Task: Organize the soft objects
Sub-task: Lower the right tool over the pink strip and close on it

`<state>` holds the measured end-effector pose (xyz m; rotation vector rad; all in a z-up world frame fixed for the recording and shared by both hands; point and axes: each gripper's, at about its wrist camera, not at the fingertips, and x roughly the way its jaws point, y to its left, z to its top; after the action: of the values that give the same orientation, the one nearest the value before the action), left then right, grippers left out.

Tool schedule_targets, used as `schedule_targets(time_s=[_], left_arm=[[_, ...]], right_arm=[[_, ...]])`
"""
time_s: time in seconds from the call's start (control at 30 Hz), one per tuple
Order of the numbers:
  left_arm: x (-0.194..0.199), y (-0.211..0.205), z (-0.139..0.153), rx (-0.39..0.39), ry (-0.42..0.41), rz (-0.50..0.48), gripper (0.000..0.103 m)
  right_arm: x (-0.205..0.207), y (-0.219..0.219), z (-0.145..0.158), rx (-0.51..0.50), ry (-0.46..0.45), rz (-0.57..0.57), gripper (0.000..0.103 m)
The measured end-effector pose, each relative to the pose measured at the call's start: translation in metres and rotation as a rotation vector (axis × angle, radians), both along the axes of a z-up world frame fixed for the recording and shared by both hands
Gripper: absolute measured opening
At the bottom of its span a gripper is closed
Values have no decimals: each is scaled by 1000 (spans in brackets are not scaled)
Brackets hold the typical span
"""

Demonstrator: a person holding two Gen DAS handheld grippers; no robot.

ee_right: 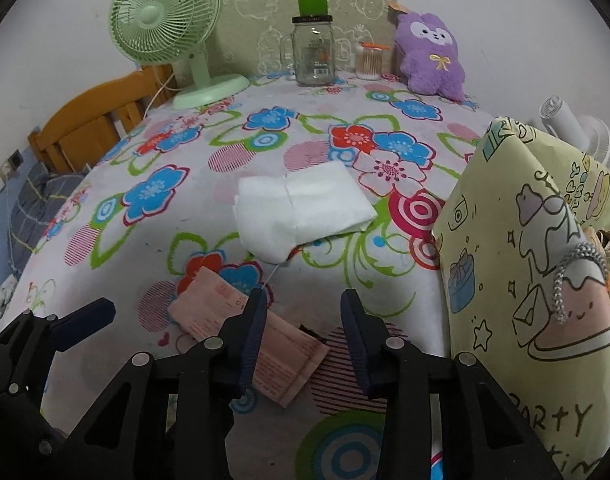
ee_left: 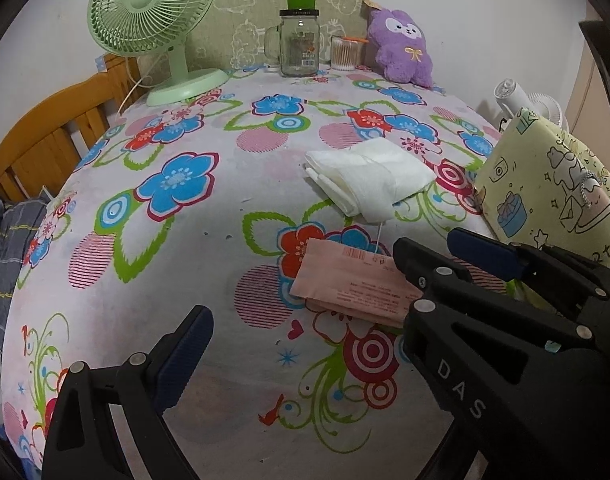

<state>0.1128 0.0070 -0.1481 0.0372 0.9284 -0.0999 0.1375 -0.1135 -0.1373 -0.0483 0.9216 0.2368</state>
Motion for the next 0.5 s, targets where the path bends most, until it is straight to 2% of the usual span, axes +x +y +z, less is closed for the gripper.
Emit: schedule_targets(time_s=[0.5], left_arm=[[-16,10,5,4,-7,25,97]], right_arm=[[-2,9,0,-40,7,43,41]])
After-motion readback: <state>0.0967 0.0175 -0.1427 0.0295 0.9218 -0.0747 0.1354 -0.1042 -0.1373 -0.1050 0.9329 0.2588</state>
